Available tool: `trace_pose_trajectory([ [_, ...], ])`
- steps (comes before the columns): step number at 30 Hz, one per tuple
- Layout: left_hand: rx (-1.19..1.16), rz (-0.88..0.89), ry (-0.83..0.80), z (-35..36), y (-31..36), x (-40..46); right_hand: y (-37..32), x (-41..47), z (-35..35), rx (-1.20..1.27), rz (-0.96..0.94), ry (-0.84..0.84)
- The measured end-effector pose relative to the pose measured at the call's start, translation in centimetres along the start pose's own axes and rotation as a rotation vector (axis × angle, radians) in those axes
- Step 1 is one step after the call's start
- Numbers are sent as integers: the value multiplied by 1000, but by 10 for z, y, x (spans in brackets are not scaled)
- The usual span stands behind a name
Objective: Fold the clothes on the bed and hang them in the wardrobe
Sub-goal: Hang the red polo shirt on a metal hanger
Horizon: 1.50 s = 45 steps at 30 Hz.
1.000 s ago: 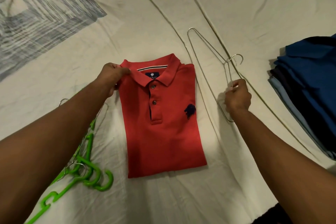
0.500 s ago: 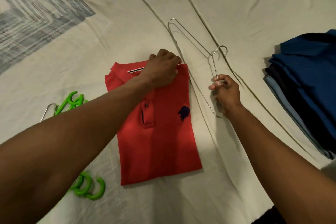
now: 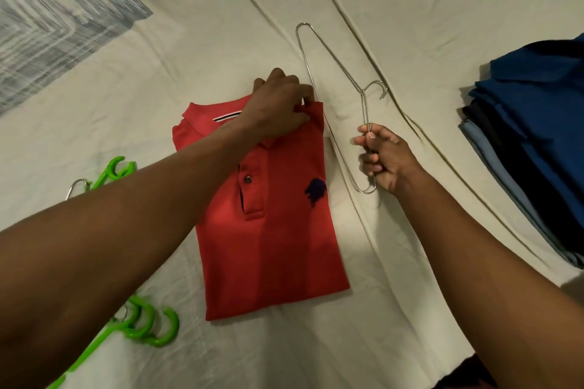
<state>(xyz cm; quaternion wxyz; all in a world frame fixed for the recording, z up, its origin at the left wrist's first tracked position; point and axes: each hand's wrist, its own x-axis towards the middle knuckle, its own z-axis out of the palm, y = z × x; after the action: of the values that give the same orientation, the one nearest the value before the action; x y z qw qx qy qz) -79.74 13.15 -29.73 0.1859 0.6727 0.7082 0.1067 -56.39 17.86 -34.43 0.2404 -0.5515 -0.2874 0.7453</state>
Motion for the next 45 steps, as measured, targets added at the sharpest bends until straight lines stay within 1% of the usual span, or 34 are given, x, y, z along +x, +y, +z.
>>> trace_pose_trajectory([
  [4,-22,29,43,1,-2,-9,0,-1,-5,61,-19,-134],
  [8,-43,46,46,-4,-3,-11,-5,0,-4,-10,11,-282],
  [10,-50,55,49,-5,-3,-10,-10,2,1,-131,44,-354],
  [12,-56,59,58,-5,-2,-9,-16,5,8,-340,43,-384],
  [15,-55,68,106,-1,-1,-9,-26,9,25,-613,-54,-302],
  [17,-58,75,129,4,0,-11,-32,11,36,-687,-99,-283],
  [20,-100,82,144,12,3,-16,-40,13,46,-753,-84,-349],
  [21,-129,59,173,13,2,-19,-41,15,50,-784,-74,-359],
  [22,-168,15,231,13,-1,-23,-43,16,53,-818,-63,-345],
  [24,-252,-140,425,10,-13,-36,-42,21,59,-897,-53,-292],
  [26,-256,-386,582,6,-36,-55,-40,25,63,-972,-60,-265],
  [27,-232,-543,598,4,-48,-65,-39,27,64,-1006,-72,-261],
  [29,-198,-832,521,3,-75,-83,-38,32,67,-1057,-93,-263],
  [30,-200,-920,456,3,-84,-90,-38,33,67,-1070,-95,-271],
  [31,-212,-963,394,4,-92,-95,-38,33,67,-1070,-92,-288],
  [33,-239,-939,324,5,-101,-99,-39,31,65,-1038,-74,-331],
  [36,-320,-805,345,-1,-106,-99,-42,30,63,-1036,-88,-382],
  [39,-357,-617,368,-8,-105,-102,-46,36,67,-1156,-199,-369],
  [40,-382,-579,377,-8,-104,-103,-48,38,70,-1194,-238,-362],
  [42,-499,-569,394,-10,-102,-107,-51,40,76,-1254,-315,-329],
  [45,-699,-584,354,-11,-104,-115,-56,38,89,-1375,-498,-259],
])
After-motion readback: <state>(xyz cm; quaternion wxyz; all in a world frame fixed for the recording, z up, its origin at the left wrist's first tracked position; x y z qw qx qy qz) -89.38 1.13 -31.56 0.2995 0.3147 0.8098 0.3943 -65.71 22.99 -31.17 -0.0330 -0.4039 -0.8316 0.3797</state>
